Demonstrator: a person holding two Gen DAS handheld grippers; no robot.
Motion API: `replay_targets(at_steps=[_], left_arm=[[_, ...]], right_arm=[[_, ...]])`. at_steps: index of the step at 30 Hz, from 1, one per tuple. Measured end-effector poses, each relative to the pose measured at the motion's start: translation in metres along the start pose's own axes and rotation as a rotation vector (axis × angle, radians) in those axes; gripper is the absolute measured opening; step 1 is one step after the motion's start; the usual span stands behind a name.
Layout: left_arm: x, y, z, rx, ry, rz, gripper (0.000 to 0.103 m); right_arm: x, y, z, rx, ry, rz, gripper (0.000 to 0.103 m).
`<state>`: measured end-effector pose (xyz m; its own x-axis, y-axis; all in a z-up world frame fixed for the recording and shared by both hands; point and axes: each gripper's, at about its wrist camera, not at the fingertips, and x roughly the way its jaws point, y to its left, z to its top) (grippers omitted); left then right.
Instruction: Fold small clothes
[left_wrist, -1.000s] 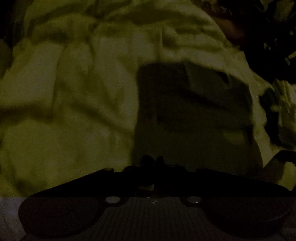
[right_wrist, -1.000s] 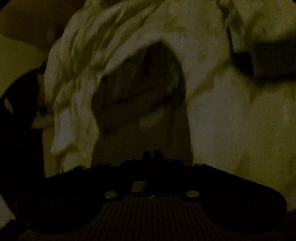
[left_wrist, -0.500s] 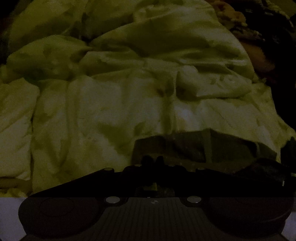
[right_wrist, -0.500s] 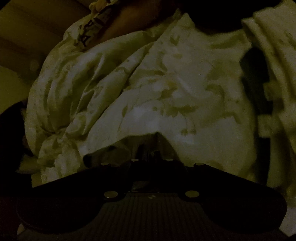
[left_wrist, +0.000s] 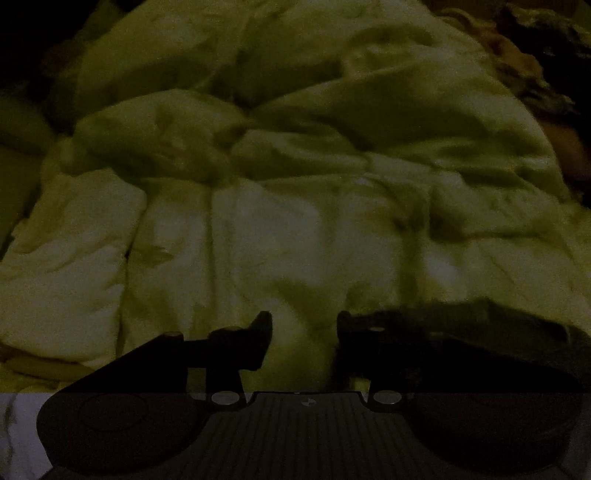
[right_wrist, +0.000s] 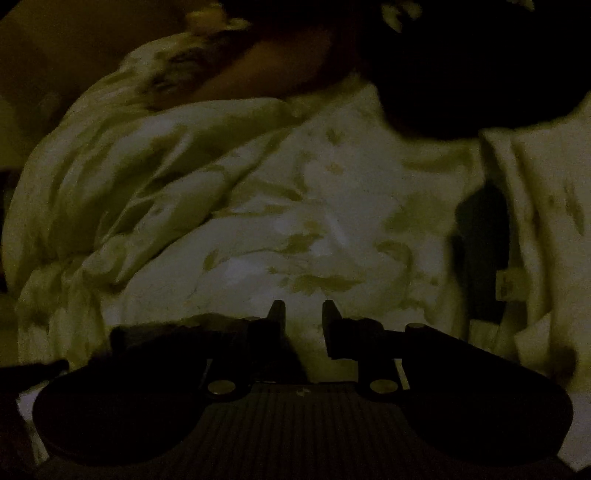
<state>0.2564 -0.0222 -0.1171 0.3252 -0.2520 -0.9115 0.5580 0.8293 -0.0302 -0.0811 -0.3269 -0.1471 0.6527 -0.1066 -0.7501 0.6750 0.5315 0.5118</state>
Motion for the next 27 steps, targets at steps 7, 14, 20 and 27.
replay_targets(at_steps=[7, 14, 20, 27], left_arm=[[-0.018, -0.040, -0.057, 0.247, 0.052, -0.127, 0.103], [0.007, -0.072, -0.071, 0.356, 0.100, -0.132, 0.103], [0.035, -0.043, -0.018, 0.172, 0.066, -0.019, 0.103], [0.008, -0.029, -0.017, 0.192, -0.001, 0.042, 0.103]], right_arm=[[-0.017, 0.053, -0.049, -0.354, 0.036, 0.152, 0.026], [0.035, 0.094, -0.079, -0.593, 0.237, 0.208, 0.037], [0.063, 0.067, -0.016, -0.380, 0.130, 0.088, 0.036], [0.044, 0.033, 0.001, -0.205, 0.059, 0.018, 0.062]])
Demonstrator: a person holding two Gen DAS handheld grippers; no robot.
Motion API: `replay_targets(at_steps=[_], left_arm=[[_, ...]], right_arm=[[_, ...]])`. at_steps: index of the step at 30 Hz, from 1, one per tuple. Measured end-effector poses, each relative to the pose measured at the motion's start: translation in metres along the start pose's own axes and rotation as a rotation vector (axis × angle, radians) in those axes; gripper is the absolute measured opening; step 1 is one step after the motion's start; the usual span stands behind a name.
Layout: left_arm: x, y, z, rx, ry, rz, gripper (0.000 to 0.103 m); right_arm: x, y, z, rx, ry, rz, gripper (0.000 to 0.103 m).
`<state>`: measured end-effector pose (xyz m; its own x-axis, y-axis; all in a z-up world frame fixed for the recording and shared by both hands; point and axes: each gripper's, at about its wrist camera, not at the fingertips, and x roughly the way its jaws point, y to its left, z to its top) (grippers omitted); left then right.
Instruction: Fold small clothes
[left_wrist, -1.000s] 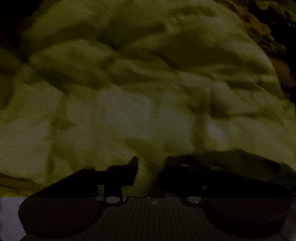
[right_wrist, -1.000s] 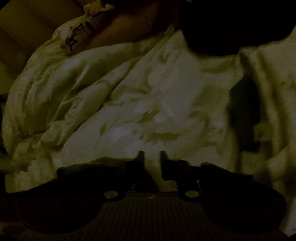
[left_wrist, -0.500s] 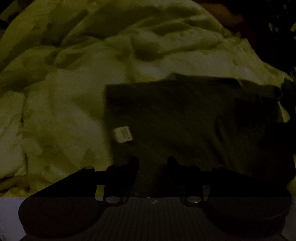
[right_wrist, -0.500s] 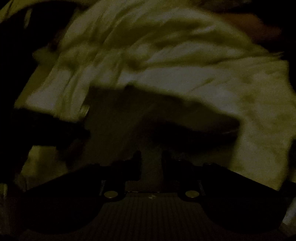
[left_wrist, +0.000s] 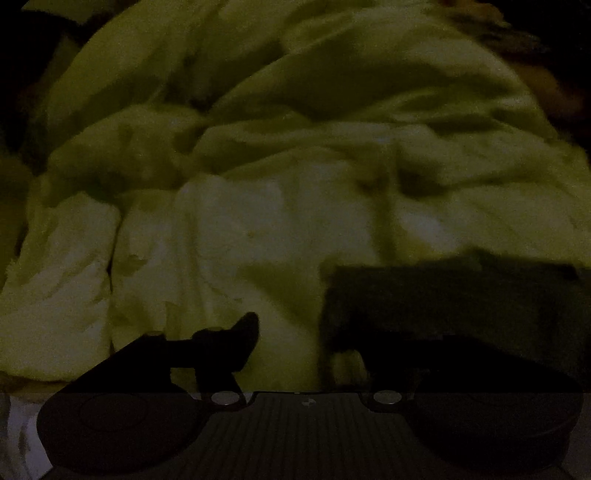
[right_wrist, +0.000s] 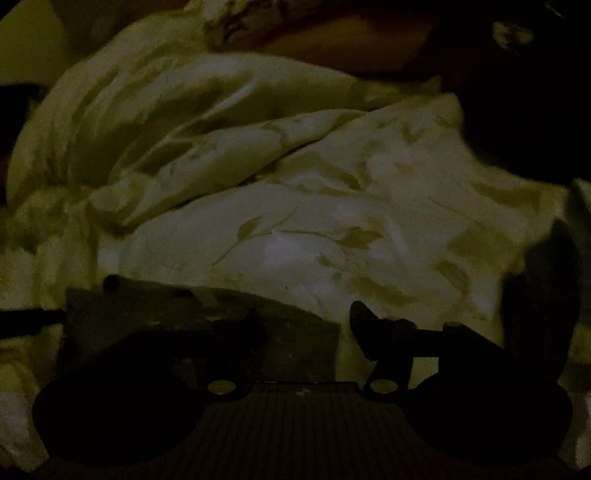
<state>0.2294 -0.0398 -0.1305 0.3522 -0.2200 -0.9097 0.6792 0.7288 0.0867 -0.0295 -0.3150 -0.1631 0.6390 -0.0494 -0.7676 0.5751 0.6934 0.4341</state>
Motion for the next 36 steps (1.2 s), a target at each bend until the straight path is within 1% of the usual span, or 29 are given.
replay_targets(at_steps=[2, 5, 8, 10, 13, 16, 18, 21, 25, 27, 31, 34, 36], left_arm=[[-0.018, -0.017, -0.020, 0.112, -0.038, -0.006, 0.103], [-0.040, -0.055, -0.057, 0.284, -0.062, -0.044, 0.103], [-0.062, -0.102, -0.096, 0.441, -0.071, -0.147, 0.103], [-0.077, -0.135, -0.119, 0.553, -0.098, -0.193, 0.103], [-0.090, -0.178, -0.144, 0.693, -0.136, -0.243, 0.103], [-0.092, -0.209, -0.162, 0.854, -0.196, -0.245, 0.103], [-0.090, -0.225, -0.171, 0.935, -0.203, -0.236, 0.103], [-0.084, -0.238, -0.176, 1.005, -0.219, -0.223, 0.103], [-0.077, -0.254, -0.173, 1.059, -0.234, -0.182, 0.103], [-0.072, -0.260, -0.172, 1.080, -0.238, -0.170, 0.103], [-0.071, -0.272, -0.174, 1.139, -0.258, -0.164, 0.103], [-0.070, -0.282, -0.179, 1.204, -0.291, -0.163, 0.103], [-0.068, -0.288, -0.183, 1.249, -0.289, -0.154, 0.103]], right_arm=[[-0.010, -0.006, -0.010, 0.041, 0.001, 0.025, 0.062], [-0.025, -0.018, -0.028, 0.107, 0.000, 0.033, 0.064], [-0.036, -0.028, -0.049, 0.156, 0.018, 0.035, 0.066], [-0.039, -0.032, -0.061, 0.172, 0.045, 0.032, 0.066], [-0.044, -0.037, -0.077, 0.169, 0.089, 0.041, 0.068], [-0.044, -0.043, -0.085, 0.187, 0.132, 0.056, 0.071], [-0.045, -0.045, -0.087, 0.197, 0.148, 0.078, 0.071], [-0.045, -0.046, -0.088, 0.192, 0.182, 0.105, 0.076], [-0.041, -0.042, -0.089, 0.181, 0.228, 0.090, 0.085], [-0.040, -0.042, -0.089, 0.172, 0.241, 0.068, 0.085], [-0.041, -0.045, -0.090, 0.167, 0.241, 0.069, 0.085], [-0.043, -0.047, -0.089, 0.146, 0.246, 0.066, 0.085], [-0.043, -0.047, -0.088, 0.128, 0.250, 0.066, 0.085]])
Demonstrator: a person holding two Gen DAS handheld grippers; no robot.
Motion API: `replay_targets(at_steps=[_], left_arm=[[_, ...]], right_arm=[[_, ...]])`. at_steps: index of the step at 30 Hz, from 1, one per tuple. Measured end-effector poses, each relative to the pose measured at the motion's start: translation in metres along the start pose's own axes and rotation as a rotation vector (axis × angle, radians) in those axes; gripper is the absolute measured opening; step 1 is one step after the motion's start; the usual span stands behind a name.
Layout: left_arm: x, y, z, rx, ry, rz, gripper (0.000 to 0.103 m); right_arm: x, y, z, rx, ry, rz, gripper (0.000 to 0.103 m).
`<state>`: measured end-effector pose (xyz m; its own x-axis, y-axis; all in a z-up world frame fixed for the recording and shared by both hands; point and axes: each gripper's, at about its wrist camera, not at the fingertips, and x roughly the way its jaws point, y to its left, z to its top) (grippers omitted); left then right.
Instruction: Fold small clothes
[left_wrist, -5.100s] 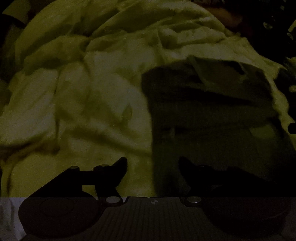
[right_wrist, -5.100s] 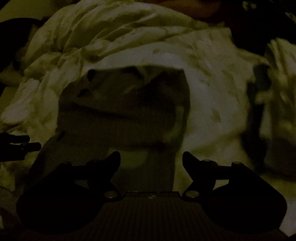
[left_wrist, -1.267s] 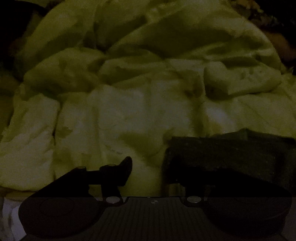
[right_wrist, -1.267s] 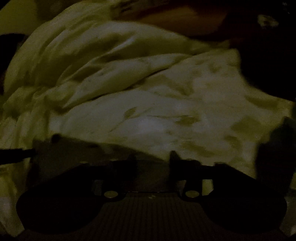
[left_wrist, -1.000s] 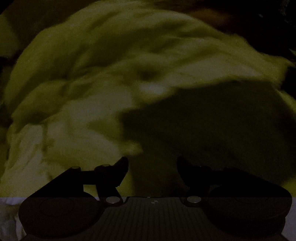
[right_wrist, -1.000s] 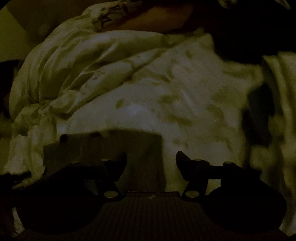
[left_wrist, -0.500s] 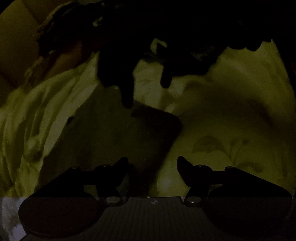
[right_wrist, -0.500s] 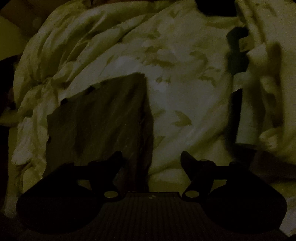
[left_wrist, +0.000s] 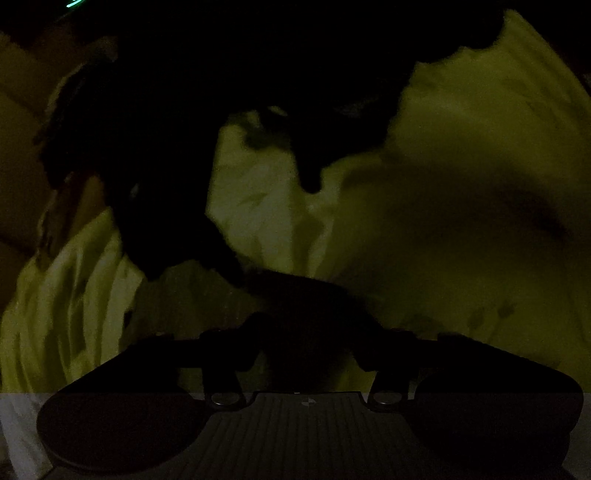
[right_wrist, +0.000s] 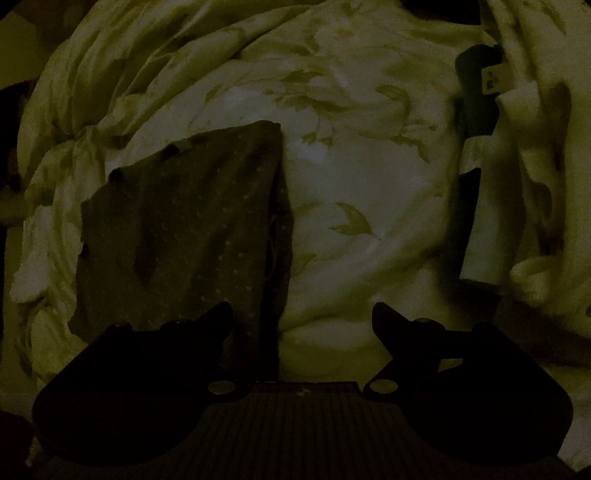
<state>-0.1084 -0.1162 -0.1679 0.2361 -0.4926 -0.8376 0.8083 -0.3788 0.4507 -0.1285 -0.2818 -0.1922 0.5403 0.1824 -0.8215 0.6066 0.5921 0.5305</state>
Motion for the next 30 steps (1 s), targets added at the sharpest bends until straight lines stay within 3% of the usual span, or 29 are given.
replay_targets(at_steps=[5, 12, 15, 18, 25, 30], left_arm=[[0.009, 0.000, 0.008, -0.004, 0.024, -0.030, 0.103], [0.009, 0.009, 0.010, -0.066, 0.023, -0.068, 0.081], [0.005, 0.016, 0.007, -0.138, 0.012, -0.079, 0.076], [-0.002, 0.033, 0.002, -0.289, -0.012, -0.100, 0.073], [-0.007, 0.087, -0.033, -0.888, -0.009, -0.225, 0.071], [-0.014, 0.101, -0.048, -1.072, -0.018, -0.251, 0.072]], right_arm=[[0.000, -0.004, 0.004, -0.020, 0.001, -0.008, 0.085], [0.001, -0.002, 0.007, -0.062, 0.002, -0.025, 0.085], [-0.001, -0.002, 0.008, -0.085, -0.008, -0.024, 0.085], [-0.003, -0.003, 0.009, -0.095, -0.022, -0.022, 0.085], [-0.010, -0.011, 0.017, -0.026, -0.067, 0.078, 0.086], [-0.004, -0.011, 0.034, 0.056, -0.081, 0.173, 0.086]])
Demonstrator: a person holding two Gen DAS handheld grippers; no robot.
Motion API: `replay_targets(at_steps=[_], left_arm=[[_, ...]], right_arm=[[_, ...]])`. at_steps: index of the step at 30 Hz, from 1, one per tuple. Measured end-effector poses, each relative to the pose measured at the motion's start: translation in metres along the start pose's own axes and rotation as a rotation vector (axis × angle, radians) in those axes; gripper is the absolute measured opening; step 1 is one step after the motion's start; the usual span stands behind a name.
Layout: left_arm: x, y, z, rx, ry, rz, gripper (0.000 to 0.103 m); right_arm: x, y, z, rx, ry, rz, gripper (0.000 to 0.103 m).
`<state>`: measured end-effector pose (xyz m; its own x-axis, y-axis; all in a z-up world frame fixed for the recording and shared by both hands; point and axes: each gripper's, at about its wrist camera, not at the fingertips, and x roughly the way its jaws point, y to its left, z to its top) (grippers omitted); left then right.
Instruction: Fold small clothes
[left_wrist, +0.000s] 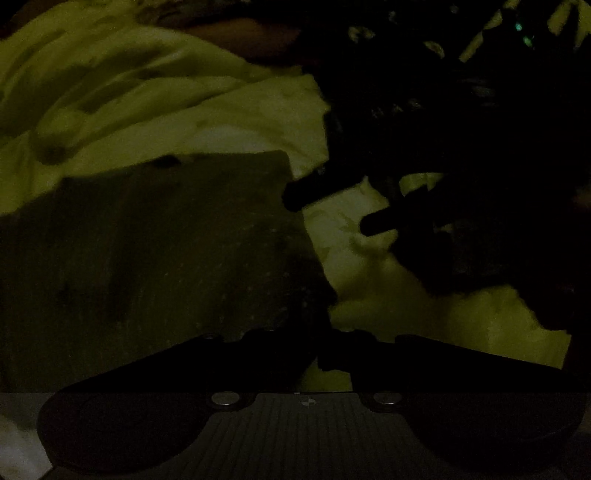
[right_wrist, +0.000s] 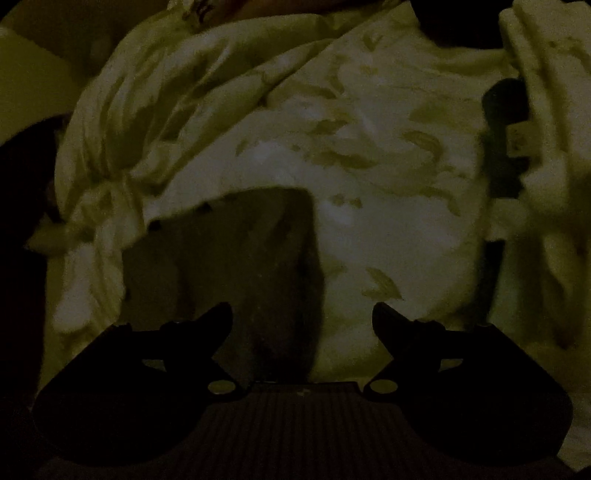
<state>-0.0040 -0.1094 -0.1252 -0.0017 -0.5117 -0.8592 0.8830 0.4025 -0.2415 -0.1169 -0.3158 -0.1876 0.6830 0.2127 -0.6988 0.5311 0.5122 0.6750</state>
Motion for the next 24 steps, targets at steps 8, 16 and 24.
replay_targets(at_steps=[8, 16, 24], left_arm=[[-0.007, 0.009, -0.002, -0.118, -0.007, -0.027, 0.072], [-0.011, 0.014, -0.007, -0.197, -0.023, -0.037, 0.072], [-0.046, 0.031, -0.012, -0.251, -0.103, -0.008, 0.070]], right_arm=[[0.035, 0.004, 0.020, 0.076, 0.045, 0.005, 0.085], [0.058, 0.003, 0.022, 0.112, 0.060, 0.053, 0.046], [0.028, 0.019, 0.008, 0.174, -0.047, 0.142, 0.021]])
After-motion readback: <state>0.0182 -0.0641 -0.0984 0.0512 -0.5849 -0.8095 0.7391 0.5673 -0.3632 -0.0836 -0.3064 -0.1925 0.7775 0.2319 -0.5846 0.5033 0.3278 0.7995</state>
